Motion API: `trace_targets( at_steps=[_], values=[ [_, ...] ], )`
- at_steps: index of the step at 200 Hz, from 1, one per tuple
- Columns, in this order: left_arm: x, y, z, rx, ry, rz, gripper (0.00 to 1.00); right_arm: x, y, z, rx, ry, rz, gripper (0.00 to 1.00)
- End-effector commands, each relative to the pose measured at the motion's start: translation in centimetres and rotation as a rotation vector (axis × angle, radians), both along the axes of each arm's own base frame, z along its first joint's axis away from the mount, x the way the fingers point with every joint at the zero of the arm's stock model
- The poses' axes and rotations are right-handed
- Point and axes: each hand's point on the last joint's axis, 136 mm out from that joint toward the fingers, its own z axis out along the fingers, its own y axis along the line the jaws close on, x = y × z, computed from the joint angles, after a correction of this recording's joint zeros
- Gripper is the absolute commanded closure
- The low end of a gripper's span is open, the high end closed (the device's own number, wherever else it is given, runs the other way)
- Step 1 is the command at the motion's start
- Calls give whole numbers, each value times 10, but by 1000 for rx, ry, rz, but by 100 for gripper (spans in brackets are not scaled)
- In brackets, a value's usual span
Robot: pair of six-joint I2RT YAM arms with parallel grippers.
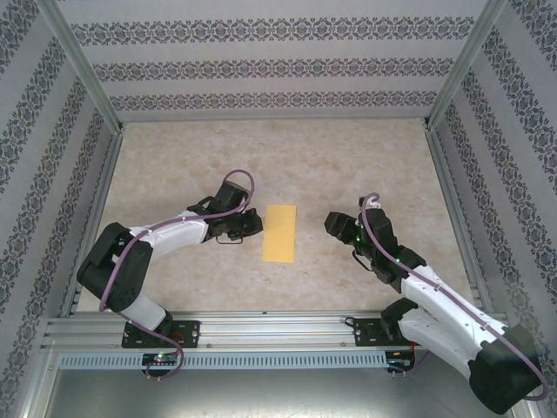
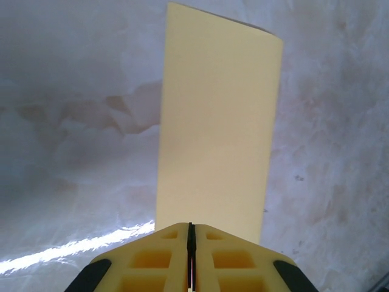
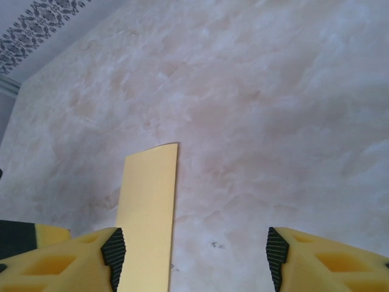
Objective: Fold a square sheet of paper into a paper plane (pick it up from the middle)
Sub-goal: Fold the triangle a second time at the center of the table.
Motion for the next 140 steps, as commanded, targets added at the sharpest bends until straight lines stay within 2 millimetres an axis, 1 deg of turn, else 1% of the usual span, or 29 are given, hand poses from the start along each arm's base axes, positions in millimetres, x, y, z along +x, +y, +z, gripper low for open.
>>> trace_targets(
  at_steps=[1, 10, 26, 61, 81, 93, 109, 140],
  values=[
    [8, 5, 17, -16, -62, 48, 88, 5, 26, 12, 77, 31, 93, 32],
    [9, 5, 20, -23, -68, 53, 87, 5, 34, 8, 66, 81, 130, 33],
    [5, 5, 26, -47, -78, 62, 87, -1, 35, -5, 11, 193, 141, 32],
    [-9, 12, 35, -98, -85, 86, 79, -19, 62, -8, 24, 183, 240, 29],
    [-19, 17, 37, -102, -68, 94, 78, -29, 63, -18, 13, 230, 235, 29],
    [-25, 21, 45, -124, -88, 107, 77, -36, 65, -21, 7, 252, 247, 28],
    [-30, 30, 54, -134, -128, 135, 69, -44, 66, -25, -23, 279, 266, 28],
    [-41, 36, 56, -126, -126, 128, 67, -53, 56, -29, -83, 320, 244, 26]
  ],
)
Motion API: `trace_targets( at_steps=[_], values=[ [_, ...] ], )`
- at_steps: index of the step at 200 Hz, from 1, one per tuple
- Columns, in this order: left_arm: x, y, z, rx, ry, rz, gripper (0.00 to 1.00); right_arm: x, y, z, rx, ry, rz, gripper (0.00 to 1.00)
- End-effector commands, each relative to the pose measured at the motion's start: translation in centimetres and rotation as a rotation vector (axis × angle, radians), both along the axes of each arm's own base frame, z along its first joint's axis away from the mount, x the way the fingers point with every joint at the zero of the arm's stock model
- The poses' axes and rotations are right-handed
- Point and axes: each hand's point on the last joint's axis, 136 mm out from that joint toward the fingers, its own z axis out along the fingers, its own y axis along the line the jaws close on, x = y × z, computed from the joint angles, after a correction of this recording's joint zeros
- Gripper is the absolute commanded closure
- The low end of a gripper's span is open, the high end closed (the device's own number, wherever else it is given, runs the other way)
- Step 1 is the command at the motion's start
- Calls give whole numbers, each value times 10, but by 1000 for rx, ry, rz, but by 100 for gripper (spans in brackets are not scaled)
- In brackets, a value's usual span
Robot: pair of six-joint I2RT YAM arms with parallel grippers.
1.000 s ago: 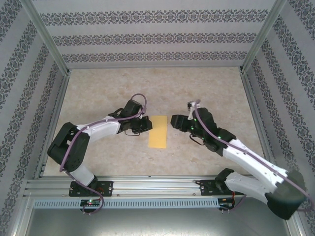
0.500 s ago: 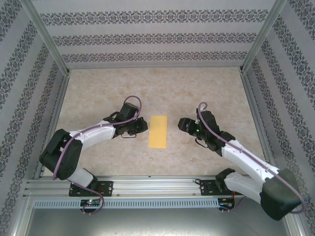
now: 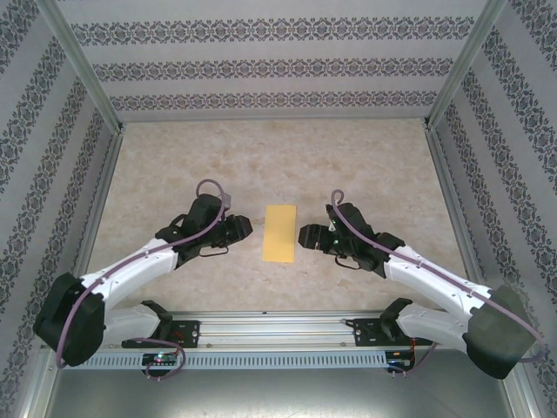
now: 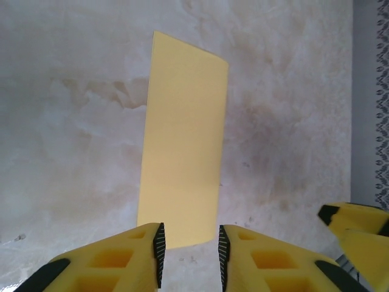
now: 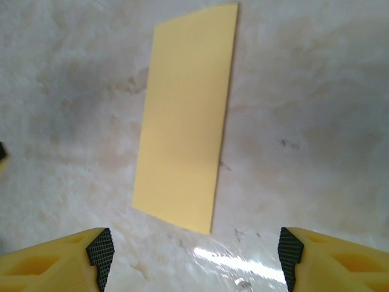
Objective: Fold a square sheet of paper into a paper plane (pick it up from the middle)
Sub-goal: Fold the triangle a second time at the center of the table.
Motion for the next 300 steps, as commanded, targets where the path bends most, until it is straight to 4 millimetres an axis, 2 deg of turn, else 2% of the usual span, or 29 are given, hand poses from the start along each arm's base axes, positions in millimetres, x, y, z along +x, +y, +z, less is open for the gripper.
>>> trace_targets(
  at_steps=[1, 28, 58, 128, 157, 184, 241, 271, 300],
  values=[
    [-5, 8, -2, 10, 19, 27, 67, -9, -11, -1, -54, 34, -20, 26],
    [-9, 10, -3, 3, 15, 30, 66, -15, -5, -1, -34, 48, 22, 29],
    [-10, 11, -7, 5, 15, 25, 60, -17, -4, -4, -66, 87, 27, 31],
    [1, -3, -18, 4, 37, -22, 59, -21, -6, -1, -106, 101, 25, 30],
    [6, -10, -26, -12, 65, -37, 58, -13, 6, 6, -67, 81, 38, 32],
    [16, -14, -33, -46, 88, -25, 58, -3, 17, 4, -68, 107, 47, 33],
    [35, -26, -44, -84, 140, -23, 59, 34, 52, 2, 31, 162, 71, 43],
    [38, -26, -49, -77, 162, -5, 61, 52, 53, -6, 44, 193, 35, 44],
    [43, -23, -54, -70, 162, 28, 61, 60, 59, -15, 39, 223, 63, 45]
  ],
)
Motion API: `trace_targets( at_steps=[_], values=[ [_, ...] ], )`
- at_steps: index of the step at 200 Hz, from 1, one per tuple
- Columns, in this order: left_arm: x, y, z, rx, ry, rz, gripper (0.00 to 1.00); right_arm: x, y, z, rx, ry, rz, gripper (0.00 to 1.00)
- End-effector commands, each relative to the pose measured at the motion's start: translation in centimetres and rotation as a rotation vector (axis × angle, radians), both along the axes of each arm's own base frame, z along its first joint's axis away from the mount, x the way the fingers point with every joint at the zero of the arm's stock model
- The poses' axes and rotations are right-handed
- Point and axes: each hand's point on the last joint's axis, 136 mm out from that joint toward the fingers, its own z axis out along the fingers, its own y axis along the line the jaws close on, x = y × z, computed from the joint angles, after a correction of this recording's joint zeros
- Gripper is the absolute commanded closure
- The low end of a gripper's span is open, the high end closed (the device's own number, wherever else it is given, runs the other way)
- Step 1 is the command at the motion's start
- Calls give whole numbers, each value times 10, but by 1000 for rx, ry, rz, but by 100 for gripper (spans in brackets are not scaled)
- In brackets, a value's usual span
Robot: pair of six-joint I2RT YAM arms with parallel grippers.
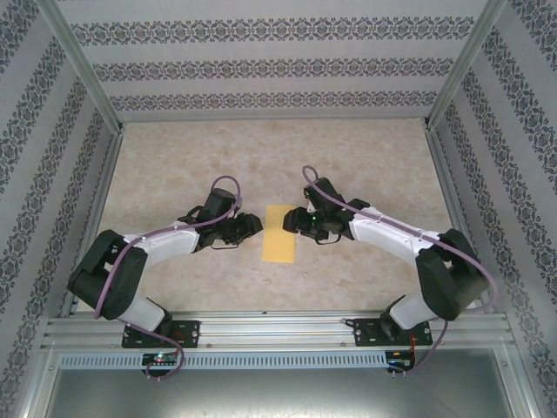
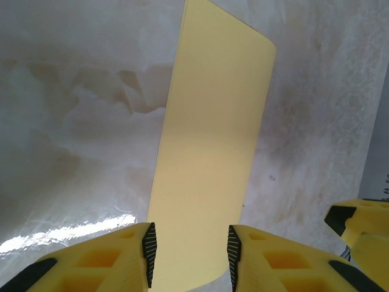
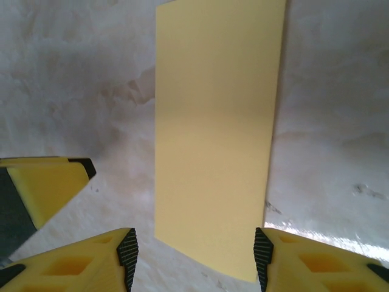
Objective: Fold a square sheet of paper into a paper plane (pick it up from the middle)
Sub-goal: Fold the triangle a second time at the center of the table.
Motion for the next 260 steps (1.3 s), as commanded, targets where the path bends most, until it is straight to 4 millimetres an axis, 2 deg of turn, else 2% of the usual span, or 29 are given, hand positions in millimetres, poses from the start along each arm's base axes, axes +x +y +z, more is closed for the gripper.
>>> trace_targets(
  at_steps=[1, 42, 110, 141, 208, 260],
  values=[
    [14, 0, 6, -19, -24, 45, 62, 9, 10, 3, 34, 7, 25, 45],
    [18, -3, -5, -2, 3, 30, 62, 18, 8, -20, 32, 47, 26, 44],
    [26, -8, -10, 5, 19, 23, 62, 25, 17, -38, 42, 78, 48, 45],
    [26, -9, -15, 8, 32, 18, 62, 21, 19, -47, 58, 104, 65, 45],
    [24, -13, -24, 7, 60, 0, 62, 4, 0, -80, -12, 176, 37, 47],
    [21, -16, -29, 4, 89, -19, 60, 1, -7, -84, 35, 185, 18, 46]
  ],
)
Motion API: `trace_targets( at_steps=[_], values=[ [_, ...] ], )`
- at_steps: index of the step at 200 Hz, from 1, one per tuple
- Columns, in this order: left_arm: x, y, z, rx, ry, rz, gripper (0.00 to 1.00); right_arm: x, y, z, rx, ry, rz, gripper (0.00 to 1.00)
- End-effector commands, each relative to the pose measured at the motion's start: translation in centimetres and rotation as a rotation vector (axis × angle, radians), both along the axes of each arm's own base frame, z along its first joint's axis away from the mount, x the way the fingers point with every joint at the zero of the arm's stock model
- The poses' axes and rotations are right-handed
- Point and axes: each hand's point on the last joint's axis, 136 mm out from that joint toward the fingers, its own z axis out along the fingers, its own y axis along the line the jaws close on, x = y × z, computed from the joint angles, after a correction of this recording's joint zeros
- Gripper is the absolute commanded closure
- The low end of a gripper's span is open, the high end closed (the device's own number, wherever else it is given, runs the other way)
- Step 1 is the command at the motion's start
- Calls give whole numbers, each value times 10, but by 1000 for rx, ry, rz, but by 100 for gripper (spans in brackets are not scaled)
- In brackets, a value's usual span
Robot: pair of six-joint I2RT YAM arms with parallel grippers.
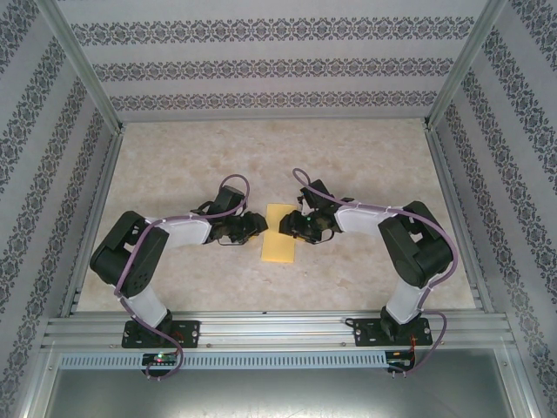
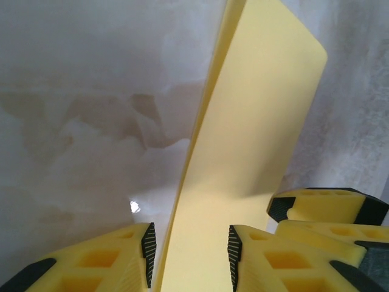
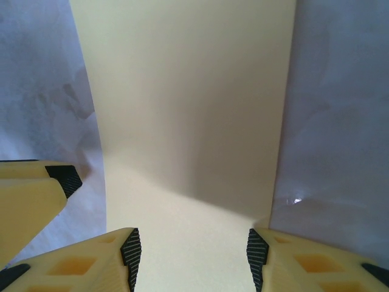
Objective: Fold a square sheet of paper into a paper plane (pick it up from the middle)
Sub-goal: Fold the triangle a second time at the center of the table.
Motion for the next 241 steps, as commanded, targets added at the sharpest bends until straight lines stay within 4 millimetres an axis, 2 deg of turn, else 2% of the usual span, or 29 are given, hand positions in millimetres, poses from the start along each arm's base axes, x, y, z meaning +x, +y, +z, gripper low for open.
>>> trace_targets(
  at_steps=[1, 73, 117, 241],
  values=[
    [5, -4, 1, -16, 6, -16, 60, -12, -17, -20, -28, 55, -22, 46],
    [-1, -12, -8, -33, 60, -47, 60, -16, -25, -31, -44, 79, -38, 46],
    [-4, -24, -8, -51, 68, -90, 61, -17, -26, -33, -47, 83, -38, 46],
    [-1, -32, 6, -121, 14, -88, 64, -15, -28, -33, -38, 82, -45, 46]
  ],
)
